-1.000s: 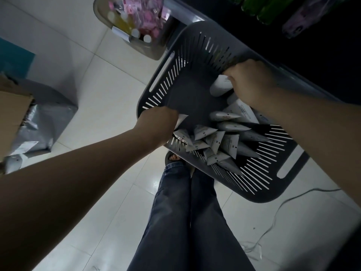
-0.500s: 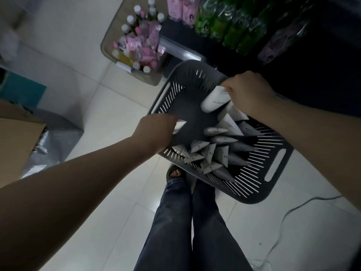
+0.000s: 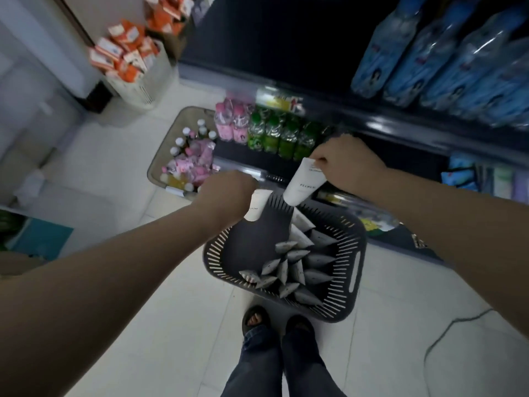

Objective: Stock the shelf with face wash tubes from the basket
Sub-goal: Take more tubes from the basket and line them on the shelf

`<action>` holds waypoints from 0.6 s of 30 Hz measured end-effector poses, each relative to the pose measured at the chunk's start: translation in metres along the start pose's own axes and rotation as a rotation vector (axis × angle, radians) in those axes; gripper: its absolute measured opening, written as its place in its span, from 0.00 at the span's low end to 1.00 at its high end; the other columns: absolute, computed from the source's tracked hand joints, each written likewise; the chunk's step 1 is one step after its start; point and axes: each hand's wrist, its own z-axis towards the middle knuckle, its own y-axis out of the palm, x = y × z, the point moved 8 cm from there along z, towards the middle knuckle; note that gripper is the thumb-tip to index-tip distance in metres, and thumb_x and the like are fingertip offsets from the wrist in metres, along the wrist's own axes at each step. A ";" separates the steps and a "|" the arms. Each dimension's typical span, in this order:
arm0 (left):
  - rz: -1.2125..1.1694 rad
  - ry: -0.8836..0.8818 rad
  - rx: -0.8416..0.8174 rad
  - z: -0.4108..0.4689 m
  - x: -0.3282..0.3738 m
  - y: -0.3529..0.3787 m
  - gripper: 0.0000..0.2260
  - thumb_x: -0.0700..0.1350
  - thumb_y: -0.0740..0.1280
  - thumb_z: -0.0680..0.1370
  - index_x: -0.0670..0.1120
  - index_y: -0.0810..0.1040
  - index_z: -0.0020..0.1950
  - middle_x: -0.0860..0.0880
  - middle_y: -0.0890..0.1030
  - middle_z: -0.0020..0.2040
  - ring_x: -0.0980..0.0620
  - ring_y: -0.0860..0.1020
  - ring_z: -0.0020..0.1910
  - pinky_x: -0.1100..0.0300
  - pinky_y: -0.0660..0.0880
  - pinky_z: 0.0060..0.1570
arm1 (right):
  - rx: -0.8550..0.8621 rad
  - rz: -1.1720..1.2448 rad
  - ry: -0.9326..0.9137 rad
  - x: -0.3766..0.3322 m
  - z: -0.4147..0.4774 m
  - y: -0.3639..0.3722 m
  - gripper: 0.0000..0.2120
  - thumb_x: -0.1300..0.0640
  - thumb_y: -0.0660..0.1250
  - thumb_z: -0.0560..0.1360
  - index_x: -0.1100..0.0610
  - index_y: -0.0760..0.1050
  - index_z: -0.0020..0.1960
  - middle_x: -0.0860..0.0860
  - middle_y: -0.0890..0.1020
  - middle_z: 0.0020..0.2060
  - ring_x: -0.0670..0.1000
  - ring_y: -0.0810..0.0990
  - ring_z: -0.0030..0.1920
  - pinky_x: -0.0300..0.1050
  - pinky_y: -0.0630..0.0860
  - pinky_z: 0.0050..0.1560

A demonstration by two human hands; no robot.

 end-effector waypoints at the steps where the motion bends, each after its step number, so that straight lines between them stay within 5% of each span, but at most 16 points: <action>1: -0.001 0.010 0.015 0.002 0.004 -0.014 0.12 0.38 0.62 0.75 0.48 0.81 0.53 0.46 0.82 0.49 0.44 0.81 0.48 0.52 0.78 0.44 | 0.007 -0.002 0.007 0.000 -0.005 -0.011 0.14 0.61 0.57 0.80 0.59 0.80 0.58 0.57 0.82 0.54 0.56 0.79 0.49 0.52 0.78 0.50; 6: 0.026 0.035 0.059 0.004 0.028 -0.079 0.12 0.34 0.60 0.75 0.45 0.80 0.52 0.46 0.82 0.46 0.48 0.76 0.39 0.57 0.70 0.36 | 0.040 -0.037 0.045 0.005 -0.034 -0.064 0.14 0.60 0.57 0.80 0.57 0.79 0.59 0.55 0.82 0.53 0.55 0.79 0.47 0.48 0.75 0.44; 11: 0.093 0.069 0.184 -0.004 0.055 -0.149 0.12 0.35 0.58 0.78 0.48 0.78 0.51 0.50 0.77 0.43 0.52 0.71 0.38 0.63 0.59 0.27 | 0.074 -0.071 0.095 0.010 -0.065 -0.117 0.16 0.61 0.55 0.80 0.55 0.78 0.61 0.53 0.81 0.55 0.55 0.79 0.51 0.50 0.78 0.51; 18: 0.022 0.188 0.272 0.003 0.085 -0.220 0.13 0.36 0.57 0.78 0.47 0.79 0.53 0.46 0.81 0.46 0.45 0.79 0.43 0.49 0.79 0.41 | 0.180 -0.131 0.156 0.016 -0.100 -0.190 0.16 0.61 0.54 0.80 0.54 0.79 0.59 0.53 0.81 0.53 0.55 0.79 0.51 0.52 0.78 0.51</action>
